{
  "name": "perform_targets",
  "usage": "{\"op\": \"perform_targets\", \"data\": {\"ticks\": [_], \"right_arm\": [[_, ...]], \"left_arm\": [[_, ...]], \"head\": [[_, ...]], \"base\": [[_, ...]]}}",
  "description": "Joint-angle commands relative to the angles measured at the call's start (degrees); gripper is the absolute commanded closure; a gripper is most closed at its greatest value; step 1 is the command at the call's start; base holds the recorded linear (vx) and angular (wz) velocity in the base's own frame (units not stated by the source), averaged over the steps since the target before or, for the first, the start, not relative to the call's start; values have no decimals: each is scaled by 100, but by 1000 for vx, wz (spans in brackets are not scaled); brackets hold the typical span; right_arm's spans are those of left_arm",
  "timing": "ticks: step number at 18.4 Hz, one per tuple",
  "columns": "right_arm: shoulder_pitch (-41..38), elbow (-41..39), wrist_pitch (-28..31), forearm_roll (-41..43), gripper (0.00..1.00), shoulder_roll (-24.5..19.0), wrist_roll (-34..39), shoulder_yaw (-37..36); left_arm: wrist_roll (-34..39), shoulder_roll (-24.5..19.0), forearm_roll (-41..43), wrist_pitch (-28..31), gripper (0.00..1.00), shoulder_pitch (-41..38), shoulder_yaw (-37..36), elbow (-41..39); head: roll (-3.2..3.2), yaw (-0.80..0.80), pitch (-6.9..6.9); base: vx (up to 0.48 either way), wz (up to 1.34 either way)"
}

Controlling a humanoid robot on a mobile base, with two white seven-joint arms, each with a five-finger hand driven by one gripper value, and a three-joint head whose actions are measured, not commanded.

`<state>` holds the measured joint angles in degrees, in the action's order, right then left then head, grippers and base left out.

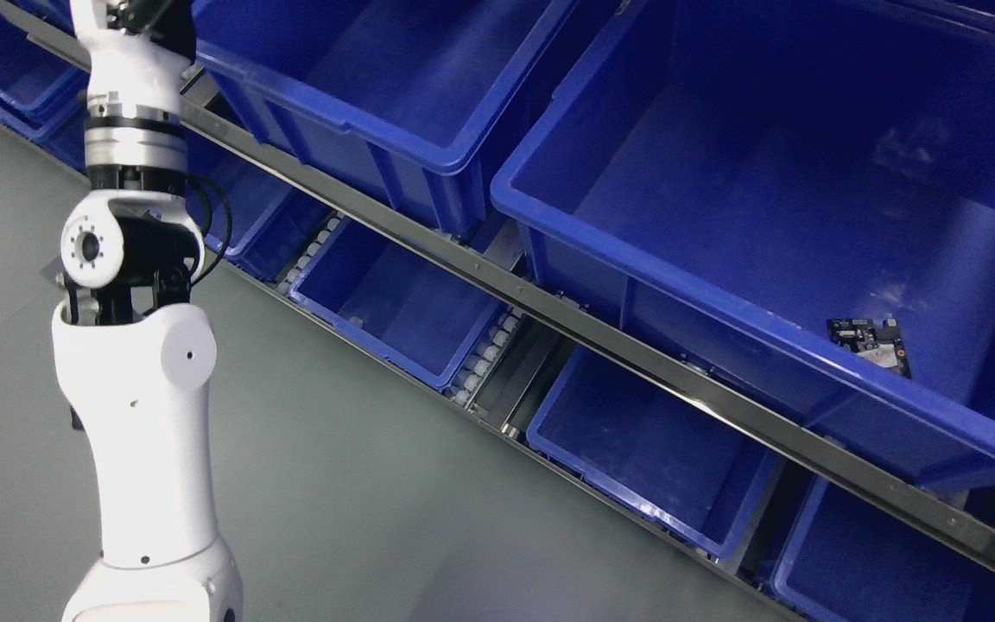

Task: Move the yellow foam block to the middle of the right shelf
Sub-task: 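Extend the left hand over the middle-shelf blue bin and release the cube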

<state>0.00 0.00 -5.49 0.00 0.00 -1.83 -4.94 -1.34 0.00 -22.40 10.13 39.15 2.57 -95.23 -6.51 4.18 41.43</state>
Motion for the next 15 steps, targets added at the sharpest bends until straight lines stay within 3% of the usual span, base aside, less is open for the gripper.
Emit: {"op": "perform_targets", "data": {"ticks": [1,3,8,9,10,11,12,15], "right_arm": [[-9,-100,4,-18,0,100,-11,2],[-9,-100,4,-18,0,100,-11,2],[-9,-100,4,-18,0,100,-11,2],[-9,-100,4,-18,0,100,-11,-7],[-9,-100,4,-18,0,100,-11,-7],[-9,-100,4,-18,0,100,-11,-7],[-9,-100,4,-18,0,100,-11,2],[-9,-100,4,-18,0,100,-11,2]], "left_arm": [[256,-100,8,1715,58,1304,-626,406],[467,-100,8,2097,58,1603,-792,916],[985,-100,60,2186,56,1728,-1197,1797],[977,-100,113,2195,49,1728,-1215,1858],[969,-100,235,2317,32,1736,-1293,1955],[934,-100,497,2562,7,1763,-1425,2069],[916,-100,761,2616,0,1780,-1504,2079],[916,-100,843,2547,0,1789,-1426,1948]], "head": [[0,0,0],[0,0,0],[0,0,0],[0,0,0],[0,0,1],[0,0,1],[0,0,2],[0,0,2]], "base": [[240,-202],[208,-176],[116,-110],[64,-63],[64,-63],[45,-8],[45,-8],[32,-9]]}}
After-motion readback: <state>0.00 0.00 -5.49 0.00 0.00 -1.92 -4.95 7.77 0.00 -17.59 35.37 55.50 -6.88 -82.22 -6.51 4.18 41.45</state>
